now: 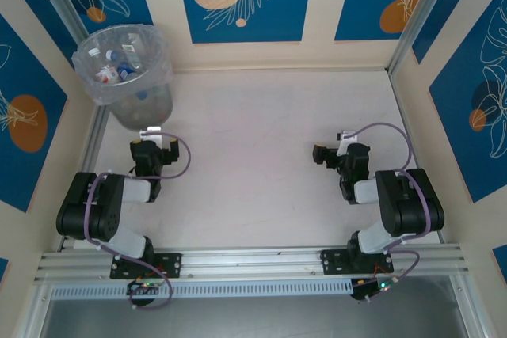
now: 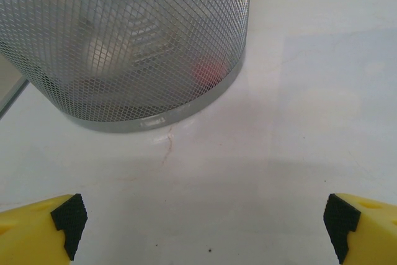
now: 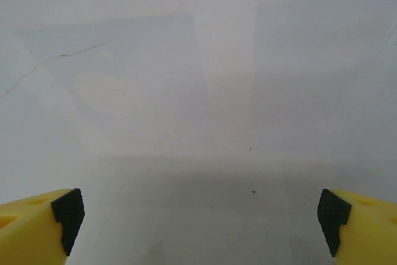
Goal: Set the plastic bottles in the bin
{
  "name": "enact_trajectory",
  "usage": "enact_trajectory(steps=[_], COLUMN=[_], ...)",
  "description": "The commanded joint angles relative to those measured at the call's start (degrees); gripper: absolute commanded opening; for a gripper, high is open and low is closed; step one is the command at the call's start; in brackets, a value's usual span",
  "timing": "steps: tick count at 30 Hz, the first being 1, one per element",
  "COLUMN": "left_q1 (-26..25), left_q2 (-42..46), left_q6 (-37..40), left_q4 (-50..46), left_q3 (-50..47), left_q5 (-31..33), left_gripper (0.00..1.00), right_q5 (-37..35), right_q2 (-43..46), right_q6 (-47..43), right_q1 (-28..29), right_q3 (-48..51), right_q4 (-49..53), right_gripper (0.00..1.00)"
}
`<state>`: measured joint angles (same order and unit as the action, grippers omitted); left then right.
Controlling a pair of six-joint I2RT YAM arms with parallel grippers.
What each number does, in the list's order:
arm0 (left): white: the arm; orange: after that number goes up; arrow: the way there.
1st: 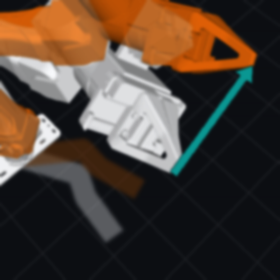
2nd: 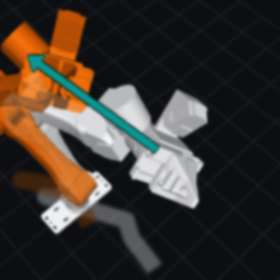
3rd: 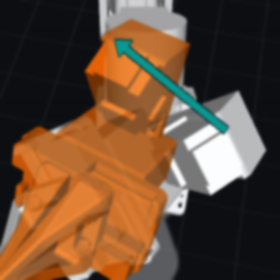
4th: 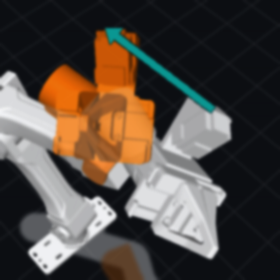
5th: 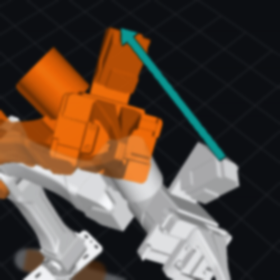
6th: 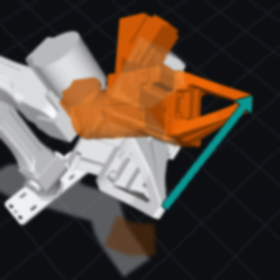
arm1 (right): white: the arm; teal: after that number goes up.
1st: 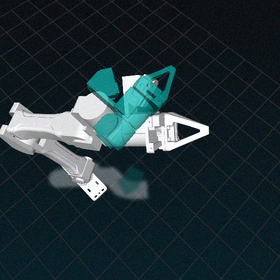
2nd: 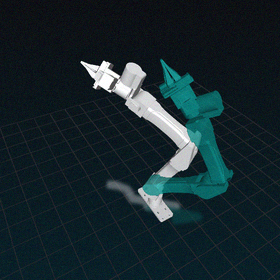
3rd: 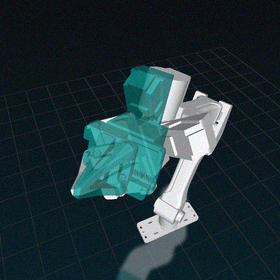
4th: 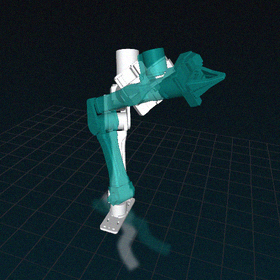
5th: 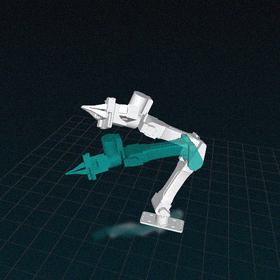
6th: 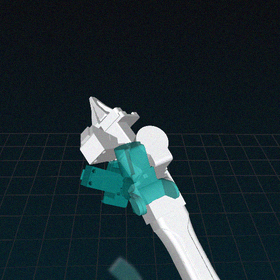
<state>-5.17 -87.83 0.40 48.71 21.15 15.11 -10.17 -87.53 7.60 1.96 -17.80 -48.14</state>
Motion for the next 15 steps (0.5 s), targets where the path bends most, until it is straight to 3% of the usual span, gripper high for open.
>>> enact_trajectory(steps=[1, 15], left_q1=[-0.5, 0.1], left_q2=[-0.1, 0.0], left_q6=[0.8, 0.7], left_q4=[0.9, 0.4], left_q3=[0.9, 1.0], left_q5=[-3.1, -4.6], left_gripper=[0.99, 0.99], right_q5=[3.4, 3.2], right_q2=[0.7, 0.3], right_q6=[-0.7, -1.2], right_q1=[-2.1, -1.8], right_q3=[-5.5, -5.6], right_q4=[1.4, 0.9], right_gripper=[0.99, 0.99])
